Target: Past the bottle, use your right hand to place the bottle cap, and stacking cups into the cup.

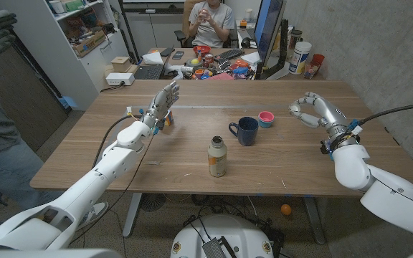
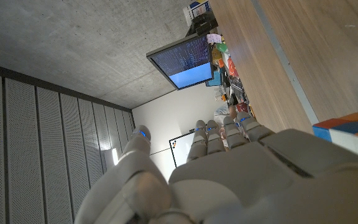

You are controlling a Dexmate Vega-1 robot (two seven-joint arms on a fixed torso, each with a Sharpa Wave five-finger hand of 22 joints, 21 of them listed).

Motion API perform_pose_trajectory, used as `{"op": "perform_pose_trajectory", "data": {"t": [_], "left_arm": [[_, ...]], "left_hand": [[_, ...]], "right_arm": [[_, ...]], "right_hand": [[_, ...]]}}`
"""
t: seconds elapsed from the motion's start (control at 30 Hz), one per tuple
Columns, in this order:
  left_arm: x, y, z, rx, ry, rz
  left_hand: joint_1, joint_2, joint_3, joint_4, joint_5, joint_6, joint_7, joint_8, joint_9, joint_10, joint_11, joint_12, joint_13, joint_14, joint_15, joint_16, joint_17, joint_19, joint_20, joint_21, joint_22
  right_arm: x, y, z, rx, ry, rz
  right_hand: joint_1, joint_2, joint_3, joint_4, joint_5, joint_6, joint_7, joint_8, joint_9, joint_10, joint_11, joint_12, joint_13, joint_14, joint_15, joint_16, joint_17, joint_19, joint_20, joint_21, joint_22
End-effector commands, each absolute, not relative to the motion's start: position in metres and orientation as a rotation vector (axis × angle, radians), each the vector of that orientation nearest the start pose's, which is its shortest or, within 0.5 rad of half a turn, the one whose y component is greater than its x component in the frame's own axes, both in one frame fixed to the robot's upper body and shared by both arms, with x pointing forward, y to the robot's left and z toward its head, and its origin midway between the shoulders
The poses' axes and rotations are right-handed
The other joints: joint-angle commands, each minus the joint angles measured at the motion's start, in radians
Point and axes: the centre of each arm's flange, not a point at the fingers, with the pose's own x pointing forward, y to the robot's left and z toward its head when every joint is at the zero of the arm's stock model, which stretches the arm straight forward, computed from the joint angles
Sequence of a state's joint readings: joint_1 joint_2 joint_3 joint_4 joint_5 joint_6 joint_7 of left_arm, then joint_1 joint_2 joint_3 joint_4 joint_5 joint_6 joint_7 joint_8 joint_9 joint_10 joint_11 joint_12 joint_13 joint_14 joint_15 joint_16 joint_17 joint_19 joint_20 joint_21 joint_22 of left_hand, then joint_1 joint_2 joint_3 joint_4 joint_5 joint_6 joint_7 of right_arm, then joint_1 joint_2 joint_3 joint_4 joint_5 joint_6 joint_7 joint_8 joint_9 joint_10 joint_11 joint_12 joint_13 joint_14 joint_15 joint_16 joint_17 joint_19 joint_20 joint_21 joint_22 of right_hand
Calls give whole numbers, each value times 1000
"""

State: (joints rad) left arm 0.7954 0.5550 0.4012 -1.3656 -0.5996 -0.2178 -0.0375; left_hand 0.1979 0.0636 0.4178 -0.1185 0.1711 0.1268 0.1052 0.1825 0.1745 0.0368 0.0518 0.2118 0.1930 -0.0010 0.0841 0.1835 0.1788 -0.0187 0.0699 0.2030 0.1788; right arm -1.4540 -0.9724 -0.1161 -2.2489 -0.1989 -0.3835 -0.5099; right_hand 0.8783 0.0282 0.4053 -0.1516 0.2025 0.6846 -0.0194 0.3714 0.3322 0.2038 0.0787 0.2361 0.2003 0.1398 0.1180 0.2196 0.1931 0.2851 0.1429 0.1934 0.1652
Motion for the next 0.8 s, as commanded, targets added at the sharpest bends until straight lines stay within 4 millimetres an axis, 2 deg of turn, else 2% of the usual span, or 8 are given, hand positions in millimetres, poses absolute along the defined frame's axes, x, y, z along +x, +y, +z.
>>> {"op": "perform_pose_trajectory", "data": {"t": [0.03,0.4,0.6,0.8], "left_arm": [[648,278,7,76,-608,-250],[649,279,6,79,-607,-256],[648,280,6,81,-607,-254],[646,280,7,84,-616,-256]], "left_hand": [[0,8,1,-6,5,3,1,5,5,-1,5,-1,5,5,5,5,4,-2,7,-2,4],[0,8,1,-6,5,4,1,5,5,0,4,-1,5,5,5,5,4,-2,7,-2,4],[0,8,1,-6,5,3,1,5,5,0,4,-1,5,4,4,5,4,-2,6,-2,4],[0,8,1,-6,5,4,1,5,5,-1,5,-1,5,5,4,5,4,-2,7,-2,4]], "right_arm": [[465,-280,-14,-1018,-722,-251],[473,-255,-9,-1044,-767,-150],[472,-245,-5,-1060,-793,-124],[476,-237,-1,-1073,-813,-99]], "right_hand": [[15,13,2,-3,-6,41,-22,16,9,14,-4,-3,3,15,0,2,1,6,-6,1,6],[24,15,3,-6,-9,67,-23,28,16,26,-6,-3,3,23,1,3,1,9,-5,1,6],[31,17,3,-7,-11,100,-35,44,23,31,-6,-5,3,28,1,3,1,9,-4,0,6],[36,17,3,-8,-12,108,-39,48,27,34,-7,-6,3,30,1,3,1,9,-4,0,6]]}}
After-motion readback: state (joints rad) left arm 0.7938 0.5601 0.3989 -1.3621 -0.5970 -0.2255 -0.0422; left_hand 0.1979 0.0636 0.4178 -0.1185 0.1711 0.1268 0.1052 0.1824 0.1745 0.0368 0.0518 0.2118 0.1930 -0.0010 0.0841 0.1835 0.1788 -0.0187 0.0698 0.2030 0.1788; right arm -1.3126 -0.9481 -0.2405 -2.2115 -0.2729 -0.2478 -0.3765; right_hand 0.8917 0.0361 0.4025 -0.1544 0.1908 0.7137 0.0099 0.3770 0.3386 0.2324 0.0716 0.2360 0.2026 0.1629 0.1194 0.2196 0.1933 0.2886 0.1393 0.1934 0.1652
